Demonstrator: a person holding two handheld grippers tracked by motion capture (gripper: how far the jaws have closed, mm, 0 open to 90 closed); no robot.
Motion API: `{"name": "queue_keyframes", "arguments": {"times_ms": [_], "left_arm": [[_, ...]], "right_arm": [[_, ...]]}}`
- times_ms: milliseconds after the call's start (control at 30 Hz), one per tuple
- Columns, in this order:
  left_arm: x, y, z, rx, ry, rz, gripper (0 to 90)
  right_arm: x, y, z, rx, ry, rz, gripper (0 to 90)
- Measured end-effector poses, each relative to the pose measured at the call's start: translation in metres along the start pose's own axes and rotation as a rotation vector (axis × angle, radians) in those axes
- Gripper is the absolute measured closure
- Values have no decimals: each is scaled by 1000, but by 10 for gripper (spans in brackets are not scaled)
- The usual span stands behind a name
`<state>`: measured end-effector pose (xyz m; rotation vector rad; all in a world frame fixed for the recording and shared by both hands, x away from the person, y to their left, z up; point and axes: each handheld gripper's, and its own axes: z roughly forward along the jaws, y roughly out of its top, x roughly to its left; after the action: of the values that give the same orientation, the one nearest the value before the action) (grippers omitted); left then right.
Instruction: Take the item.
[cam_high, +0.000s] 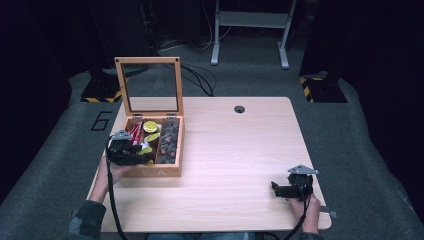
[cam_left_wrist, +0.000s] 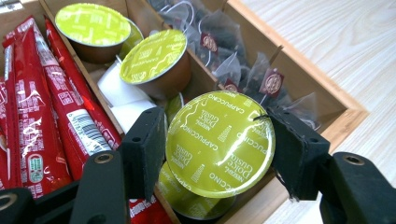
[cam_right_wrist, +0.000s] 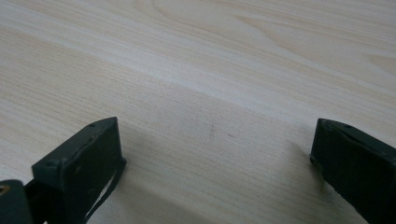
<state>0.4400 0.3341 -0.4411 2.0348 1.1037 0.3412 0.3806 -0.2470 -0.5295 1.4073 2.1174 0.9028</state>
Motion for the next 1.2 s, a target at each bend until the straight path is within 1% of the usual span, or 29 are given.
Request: {"name": "queue_keyframes", "arguments": {"times_ms": [33, 133, 167, 200, 233, 333, 367, 467, 500, 633, 700, 733, 933, 1033, 1200], "left_arm": [[-1, 0, 0, -12, 11, 1, 397], [-2, 1, -2, -22, 5, -3, 397], [-3, 2, -4, -23, 8, 1, 397], [-4, 2, -4, -35, 11, 1, 398], [-4, 3, -6, -31, 9, 5, 398], [-6, 5, -9, -44, 11, 11, 398], [-8, 6, -10, -50, 17, 11, 398], [-9, 7, -11, -51, 11, 15, 398], [-10, 9, -13, -63, 17, 16, 398], [-14, 13, -16, -79, 15, 30, 398], [-17, 15, -17, -87, 12, 30, 398], [-18, 16, -18, -86, 11, 38, 398], [-25, 23, -17, -81, 2, 45, 399], [-31, 28, -17, -86, 1, 57, 399], [-36, 32, -18, -90, -2, 69, 399]], "right_arm": [[0, 0, 0, 0, -1, -2, 13], [0, 0, 0, 1, -3, -2, 13], [0, 0, 0, 0, -1, -2, 13], [0, 0, 0, -1, 1, 1, 13], [0, 0, 0, 0, -1, -2, 13], [0, 0, 0, 0, -1, -2, 13], [0, 0, 0, 1, -1, -2, 13], [0, 0, 0, 0, -2, -2, 13], [0, 0, 0, 0, -2, -2, 13], [0, 0, 0, 0, 0, -1, 13], [0, 0, 0, 0, -2, -2, 13], [0, 0, 0, -1, -1, -3, 13], [0, 0, 0, 0, 0, -3, 14], [0, 0, 0, -1, 1, -3, 14], [0, 0, 0, -2, 3, 0, 15]]}}
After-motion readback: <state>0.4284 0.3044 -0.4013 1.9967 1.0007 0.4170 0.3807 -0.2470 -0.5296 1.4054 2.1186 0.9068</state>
